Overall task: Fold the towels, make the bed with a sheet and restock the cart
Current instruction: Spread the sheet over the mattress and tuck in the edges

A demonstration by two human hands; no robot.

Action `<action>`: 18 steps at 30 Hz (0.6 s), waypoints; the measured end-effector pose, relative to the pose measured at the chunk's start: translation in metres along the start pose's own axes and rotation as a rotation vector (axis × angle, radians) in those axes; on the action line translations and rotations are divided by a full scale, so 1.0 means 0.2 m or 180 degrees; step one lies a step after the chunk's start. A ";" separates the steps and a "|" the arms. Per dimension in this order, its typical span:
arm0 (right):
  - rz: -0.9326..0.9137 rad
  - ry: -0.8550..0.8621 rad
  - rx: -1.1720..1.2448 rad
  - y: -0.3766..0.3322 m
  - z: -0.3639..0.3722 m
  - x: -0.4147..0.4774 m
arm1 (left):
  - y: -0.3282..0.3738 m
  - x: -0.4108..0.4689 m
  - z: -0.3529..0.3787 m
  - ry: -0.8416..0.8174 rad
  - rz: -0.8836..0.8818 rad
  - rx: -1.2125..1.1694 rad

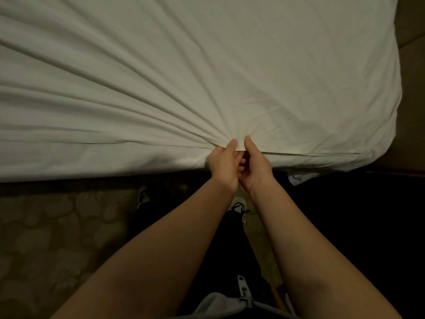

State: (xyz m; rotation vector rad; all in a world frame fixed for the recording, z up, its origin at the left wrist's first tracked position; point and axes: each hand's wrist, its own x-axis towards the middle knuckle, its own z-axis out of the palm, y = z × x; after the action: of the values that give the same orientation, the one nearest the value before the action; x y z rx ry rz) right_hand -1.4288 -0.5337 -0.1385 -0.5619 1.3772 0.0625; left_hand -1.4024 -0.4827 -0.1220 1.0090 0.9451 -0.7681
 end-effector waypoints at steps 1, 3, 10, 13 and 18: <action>-0.0021 0.0094 0.0034 0.01 0.02 -0.01 | 0.00 0.00 0.00 -0.0017 -0.0034 -0.0046; -0.0139 0.0309 0.0137 0.01 0.03 -0.01 | 0.01 -0.01 0.00 -0.0036 -0.0116 -0.0161; -0.0512 0.0761 -0.0008 0.01 0.06 0.01 | 0.21 0.03 -0.09 -0.0204 -0.0365 -0.0995; -0.0487 0.0781 0.0022 0.01 0.07 0.02 | 0.33 0.07 -0.18 -0.0279 -0.0484 -0.1492; -0.0435 0.0808 0.0018 -0.01 0.09 0.00 | 0.41 0.05 -0.33 -0.0288 -0.0412 -0.1572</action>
State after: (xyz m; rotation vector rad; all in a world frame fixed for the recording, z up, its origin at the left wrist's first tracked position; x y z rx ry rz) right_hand -1.4121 -0.5273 -0.1366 -0.6751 1.5802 -0.1272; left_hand -1.3451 -0.3928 -0.1176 0.4826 1.0612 -0.6364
